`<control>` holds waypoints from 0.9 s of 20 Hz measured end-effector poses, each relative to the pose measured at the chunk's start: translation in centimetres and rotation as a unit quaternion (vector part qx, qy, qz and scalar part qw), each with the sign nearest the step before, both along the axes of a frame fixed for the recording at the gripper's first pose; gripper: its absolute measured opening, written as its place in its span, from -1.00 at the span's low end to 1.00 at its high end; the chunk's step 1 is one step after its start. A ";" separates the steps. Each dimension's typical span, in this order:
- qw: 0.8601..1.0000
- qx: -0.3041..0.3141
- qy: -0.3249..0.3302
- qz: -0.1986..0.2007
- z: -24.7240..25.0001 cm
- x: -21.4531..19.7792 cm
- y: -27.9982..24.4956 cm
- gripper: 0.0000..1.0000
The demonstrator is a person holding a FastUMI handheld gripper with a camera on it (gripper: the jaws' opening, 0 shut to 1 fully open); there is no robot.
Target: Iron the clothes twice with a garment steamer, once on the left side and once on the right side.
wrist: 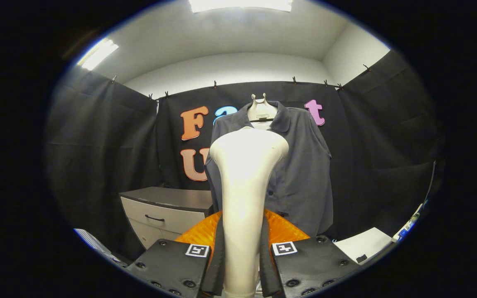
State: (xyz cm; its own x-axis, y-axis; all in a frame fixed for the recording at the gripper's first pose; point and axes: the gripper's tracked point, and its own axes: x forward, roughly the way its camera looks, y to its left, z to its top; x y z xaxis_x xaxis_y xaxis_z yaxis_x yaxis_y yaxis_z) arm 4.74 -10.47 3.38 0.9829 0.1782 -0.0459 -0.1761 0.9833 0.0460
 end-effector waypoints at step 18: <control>1.000 0.007 -0.024 0.002 1.7 -1.0 0.5 -0.17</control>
State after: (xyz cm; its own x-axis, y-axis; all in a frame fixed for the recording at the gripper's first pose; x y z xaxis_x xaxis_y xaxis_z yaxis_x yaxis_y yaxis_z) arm 3.79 -10.02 5.11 0.9833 0.1820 0.0040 -0.1819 0.9819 0.0519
